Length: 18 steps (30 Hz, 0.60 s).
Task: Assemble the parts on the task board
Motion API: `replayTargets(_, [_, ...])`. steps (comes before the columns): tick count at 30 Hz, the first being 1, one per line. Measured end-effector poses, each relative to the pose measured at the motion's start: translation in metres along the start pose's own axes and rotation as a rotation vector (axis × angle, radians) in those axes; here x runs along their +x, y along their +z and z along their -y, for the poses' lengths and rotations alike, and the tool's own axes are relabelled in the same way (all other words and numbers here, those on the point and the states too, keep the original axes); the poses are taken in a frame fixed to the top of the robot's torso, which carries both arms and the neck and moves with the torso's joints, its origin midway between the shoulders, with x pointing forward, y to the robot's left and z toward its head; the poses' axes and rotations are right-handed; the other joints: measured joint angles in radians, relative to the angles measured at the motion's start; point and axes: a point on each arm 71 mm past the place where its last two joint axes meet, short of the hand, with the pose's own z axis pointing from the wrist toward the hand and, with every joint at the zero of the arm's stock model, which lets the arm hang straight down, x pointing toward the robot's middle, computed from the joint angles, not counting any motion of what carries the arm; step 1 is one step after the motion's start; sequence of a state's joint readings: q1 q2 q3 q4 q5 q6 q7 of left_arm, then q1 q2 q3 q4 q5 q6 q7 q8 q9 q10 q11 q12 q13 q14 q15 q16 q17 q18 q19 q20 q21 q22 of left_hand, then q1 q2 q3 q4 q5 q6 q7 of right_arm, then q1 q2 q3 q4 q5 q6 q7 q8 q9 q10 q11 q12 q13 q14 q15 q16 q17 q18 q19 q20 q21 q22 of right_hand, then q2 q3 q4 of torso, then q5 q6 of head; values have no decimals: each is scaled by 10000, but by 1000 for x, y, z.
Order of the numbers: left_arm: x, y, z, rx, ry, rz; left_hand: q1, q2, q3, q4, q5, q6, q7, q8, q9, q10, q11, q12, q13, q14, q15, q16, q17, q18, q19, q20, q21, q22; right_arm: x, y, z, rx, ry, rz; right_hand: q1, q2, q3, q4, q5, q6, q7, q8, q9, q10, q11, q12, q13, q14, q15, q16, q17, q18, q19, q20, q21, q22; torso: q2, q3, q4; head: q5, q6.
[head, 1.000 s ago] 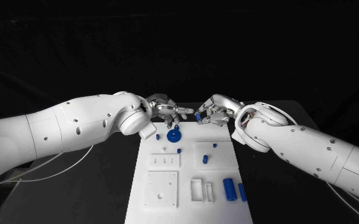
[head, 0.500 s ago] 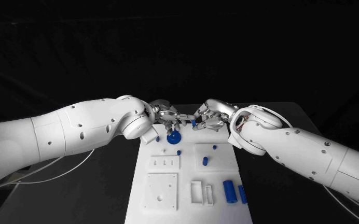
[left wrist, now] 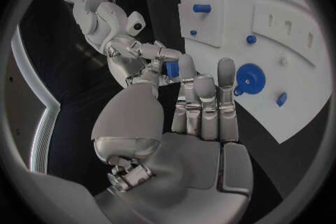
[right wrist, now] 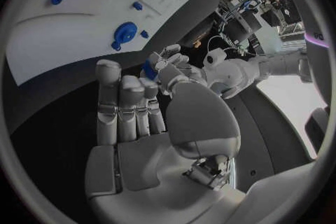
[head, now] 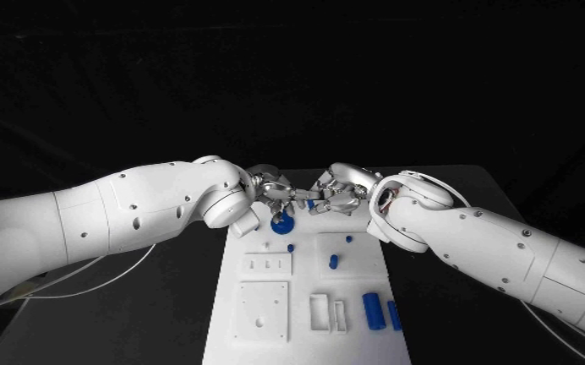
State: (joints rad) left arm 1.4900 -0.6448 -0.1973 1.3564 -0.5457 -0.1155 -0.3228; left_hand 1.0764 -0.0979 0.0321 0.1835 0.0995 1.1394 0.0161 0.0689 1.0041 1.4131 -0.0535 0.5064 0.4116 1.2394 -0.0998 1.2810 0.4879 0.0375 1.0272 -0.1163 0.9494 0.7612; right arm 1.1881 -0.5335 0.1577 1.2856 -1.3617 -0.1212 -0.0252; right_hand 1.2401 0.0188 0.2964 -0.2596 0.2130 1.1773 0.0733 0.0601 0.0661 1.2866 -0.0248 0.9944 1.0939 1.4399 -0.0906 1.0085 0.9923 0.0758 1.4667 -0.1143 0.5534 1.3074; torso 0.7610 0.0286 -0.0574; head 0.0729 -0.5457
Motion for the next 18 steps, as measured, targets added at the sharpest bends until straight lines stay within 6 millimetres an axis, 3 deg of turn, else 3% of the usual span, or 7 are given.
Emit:
replayTargets(11, [2,1,0,-271,275,34,-11,77,0,0,0,0,0,0,-40,0,0,0,-2,0,0,41,-39,2,0,0,-34,38,2,1,-3,-37,-1,-104,15,10,-31,28,-1,-33,-2,-37,1,-1,0,0,9,0,1,0,15,0,0,0,0,0,12,1,-3,-36,-23])
replayTargets(18, [4,2,1,-374,383,36,-43,306,-178,-190,0,0,0,0,-121,1,0,-1,-43,0,0,41,-139,2,1,0,-108,121,3,2,-5,-54,0,-174,15,10,-53,27,-1,-52,-2,-34,2,-1,0,0,8,0,1,0,15,0,0,0,0,0,16,0,-10,-56,-35])
